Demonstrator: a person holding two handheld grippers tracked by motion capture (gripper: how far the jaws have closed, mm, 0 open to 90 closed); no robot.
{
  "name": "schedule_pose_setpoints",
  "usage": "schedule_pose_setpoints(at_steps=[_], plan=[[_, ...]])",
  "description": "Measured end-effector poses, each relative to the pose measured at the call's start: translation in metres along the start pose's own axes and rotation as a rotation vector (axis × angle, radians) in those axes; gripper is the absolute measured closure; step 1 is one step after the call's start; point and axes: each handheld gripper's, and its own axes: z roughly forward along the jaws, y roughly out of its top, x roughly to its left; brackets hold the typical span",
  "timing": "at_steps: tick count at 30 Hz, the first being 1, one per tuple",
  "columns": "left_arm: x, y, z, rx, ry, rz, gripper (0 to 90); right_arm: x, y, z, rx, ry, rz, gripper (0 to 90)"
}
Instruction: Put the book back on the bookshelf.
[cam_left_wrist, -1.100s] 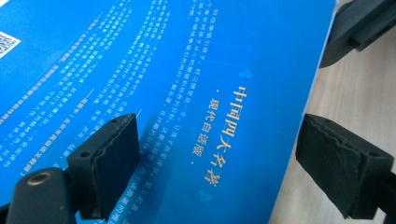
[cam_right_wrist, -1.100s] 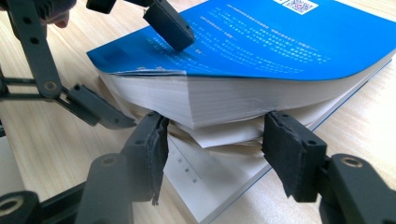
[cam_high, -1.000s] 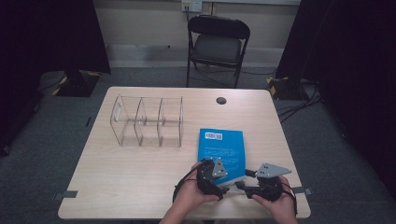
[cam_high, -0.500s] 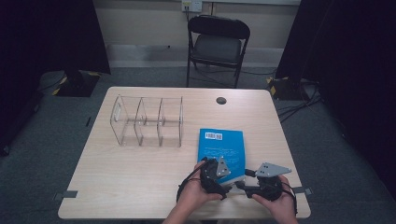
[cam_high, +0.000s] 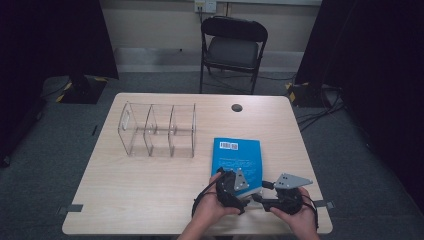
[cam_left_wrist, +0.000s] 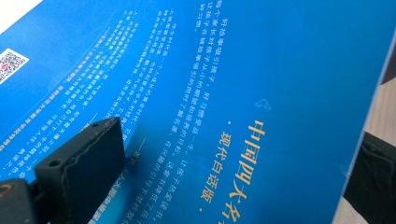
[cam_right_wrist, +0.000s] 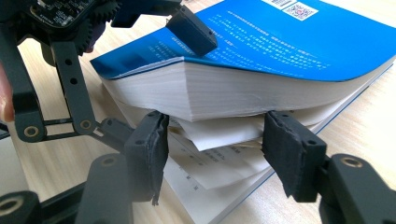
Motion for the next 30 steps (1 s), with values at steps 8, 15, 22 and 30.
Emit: schedule_pose_setpoints(at_steps=[8, 15, 22, 30], plan=[[0.0006, -0.0008, 0.0013, -0.02, 0.023, -0.001, 6.0, 0.0004, 0.0007, 0.0, -0.001, -0.002, 0.005, 41.1], [0.0041, 0.0008, -0.0007, -0.007, 0.01, 0.004, 9.8, -0.0014, 0.0008, -0.0003, 0.005, 0.006, 0.002, 41.2], [0.0065, 0.0009, -0.0015, -0.008, -0.003, -0.001, 12.0, -0.0025, -0.0009, -0.0001, 0.01, 0.015, 0.004, 41.2], [0.0049, 0.0047, -0.0053, -0.003, -0.028, 0.058, 21.5, -0.0066, -0.0047, -0.0016, 0.005, 0.033, 0.023, 41.2]])
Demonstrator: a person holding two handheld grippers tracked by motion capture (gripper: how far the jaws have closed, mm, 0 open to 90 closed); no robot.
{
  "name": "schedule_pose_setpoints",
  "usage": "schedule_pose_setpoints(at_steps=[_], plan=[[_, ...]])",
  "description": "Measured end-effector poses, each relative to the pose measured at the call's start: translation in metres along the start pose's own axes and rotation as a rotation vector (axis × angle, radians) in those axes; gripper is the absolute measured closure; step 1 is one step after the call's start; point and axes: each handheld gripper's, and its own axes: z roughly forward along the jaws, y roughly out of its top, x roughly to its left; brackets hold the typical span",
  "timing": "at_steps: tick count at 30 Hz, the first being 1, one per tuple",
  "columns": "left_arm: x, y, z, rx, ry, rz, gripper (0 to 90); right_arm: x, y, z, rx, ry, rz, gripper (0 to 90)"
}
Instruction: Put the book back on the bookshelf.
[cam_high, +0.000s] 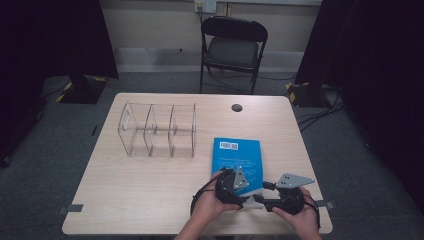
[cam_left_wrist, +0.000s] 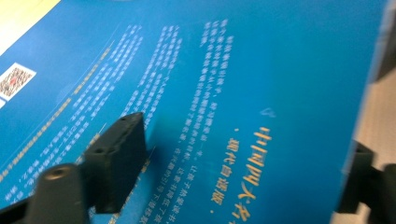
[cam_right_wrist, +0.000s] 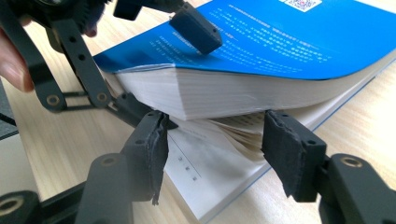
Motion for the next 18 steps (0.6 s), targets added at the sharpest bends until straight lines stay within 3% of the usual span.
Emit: schedule_pose_setpoints(at_steps=[3, 8, 15, 18], plan=[[-0.002, 0.002, -0.001, 0.007, -0.009, 0.038, 27.5, -0.003, -0.003, -0.001, -0.005, -0.005, 0.006, 40.1], [-0.003, 0.001, 0.001, -0.003, -0.014, 0.043, 28.6, -0.005, -0.007, -0.002, -0.005, -0.018, -0.015, 32.4], [-0.002, 0.003, 0.0, 0.003, -0.034, 0.08, 31.1, -0.017, -0.015, -0.007, -0.021, -0.021, 0.033, 24.4], [-0.001, 0.003, 0.0, 0.001, -0.04, 0.073, 31.3, -0.021, -0.02, -0.009, -0.027, -0.04, 0.032, 22.4]])
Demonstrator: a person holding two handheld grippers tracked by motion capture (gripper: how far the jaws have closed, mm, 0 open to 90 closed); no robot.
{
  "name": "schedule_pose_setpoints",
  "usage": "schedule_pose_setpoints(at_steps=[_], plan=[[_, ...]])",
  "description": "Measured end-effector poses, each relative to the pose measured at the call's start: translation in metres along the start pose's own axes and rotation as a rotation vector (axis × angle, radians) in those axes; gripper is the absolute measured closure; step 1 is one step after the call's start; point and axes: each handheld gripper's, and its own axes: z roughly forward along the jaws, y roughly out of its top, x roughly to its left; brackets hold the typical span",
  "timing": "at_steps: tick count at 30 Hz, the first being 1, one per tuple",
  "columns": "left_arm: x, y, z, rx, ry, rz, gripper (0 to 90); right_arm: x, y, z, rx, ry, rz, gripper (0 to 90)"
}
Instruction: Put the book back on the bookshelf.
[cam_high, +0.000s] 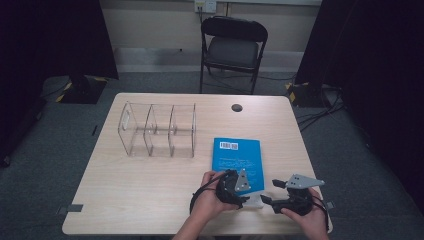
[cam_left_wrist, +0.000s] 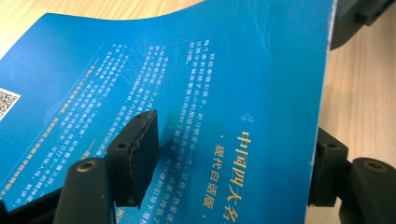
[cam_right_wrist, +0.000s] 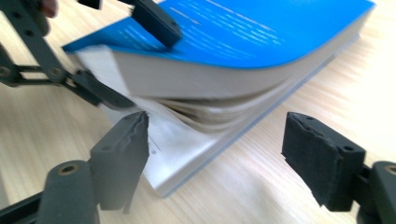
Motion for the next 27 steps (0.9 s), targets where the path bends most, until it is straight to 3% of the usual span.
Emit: schedule_pose_setpoints(at_steps=[8, 12, 17, 27], plan=[[0.002, 0.002, -0.001, 0.013, -0.018, -0.006, 32.7, -0.008, -0.012, -0.001, 0.029, -0.009, 0.013, 17.2], [0.002, 0.004, -0.003, 0.023, -0.027, -0.003, 37.6, -0.011, -0.02, 0.0, 0.073, -0.012, 0.024, 17.2], [0.001, 0.007, -0.006, 0.036, -0.026, 0.002, 46.6, -0.01, -0.025, 0.003, 0.123, -0.046, 0.0, 15.5], [0.001, 0.012, -0.011, 0.06, -0.029, -0.015, 56.4, -0.008, -0.025, 0.007, 0.133, -0.077, -0.046, 13.6]])
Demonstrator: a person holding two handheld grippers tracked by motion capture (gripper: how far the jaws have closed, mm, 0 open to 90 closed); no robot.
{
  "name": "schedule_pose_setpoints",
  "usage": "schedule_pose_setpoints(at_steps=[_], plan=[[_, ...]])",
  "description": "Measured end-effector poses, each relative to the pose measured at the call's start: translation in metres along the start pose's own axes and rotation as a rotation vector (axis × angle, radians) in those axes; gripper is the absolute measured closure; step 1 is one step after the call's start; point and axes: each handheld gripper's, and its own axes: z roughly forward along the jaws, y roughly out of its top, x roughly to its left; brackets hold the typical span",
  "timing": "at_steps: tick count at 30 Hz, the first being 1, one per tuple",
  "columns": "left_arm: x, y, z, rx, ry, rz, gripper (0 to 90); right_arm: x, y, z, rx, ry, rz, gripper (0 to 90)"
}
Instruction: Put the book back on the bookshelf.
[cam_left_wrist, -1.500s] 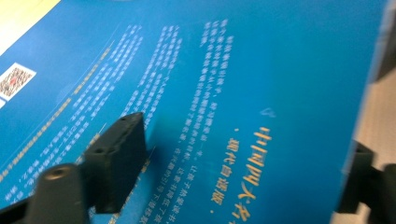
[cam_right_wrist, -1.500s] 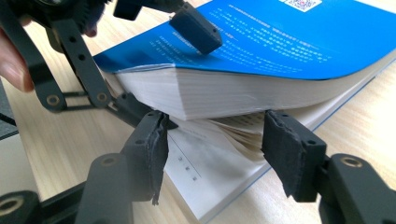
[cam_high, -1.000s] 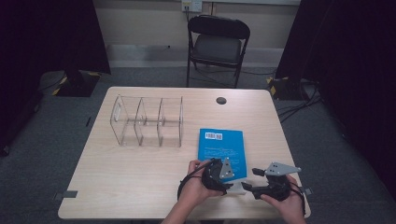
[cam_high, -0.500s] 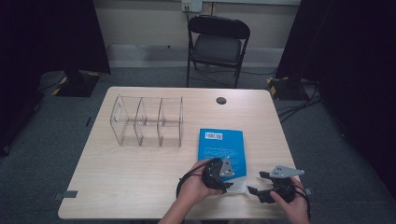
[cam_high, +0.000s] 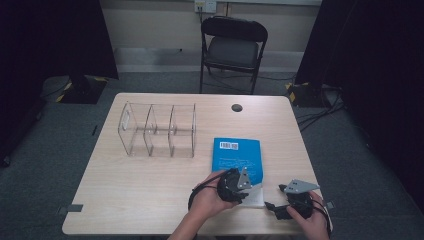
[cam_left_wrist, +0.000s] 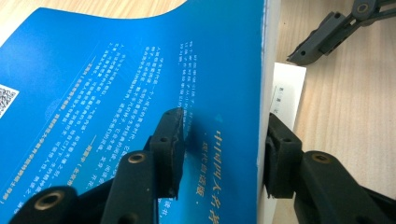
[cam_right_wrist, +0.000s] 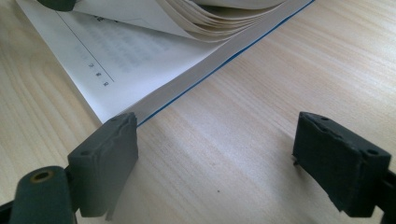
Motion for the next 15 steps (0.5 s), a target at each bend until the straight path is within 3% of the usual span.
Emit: schedule_pose_setpoints(at_steps=[15], plan=[[-0.0005, 0.0051, -0.0033, 0.03, 0.006, -0.023, 63.0, -0.0002, 0.0, 0.0001, 0.0, 0.001, 0.0, 13.4]])
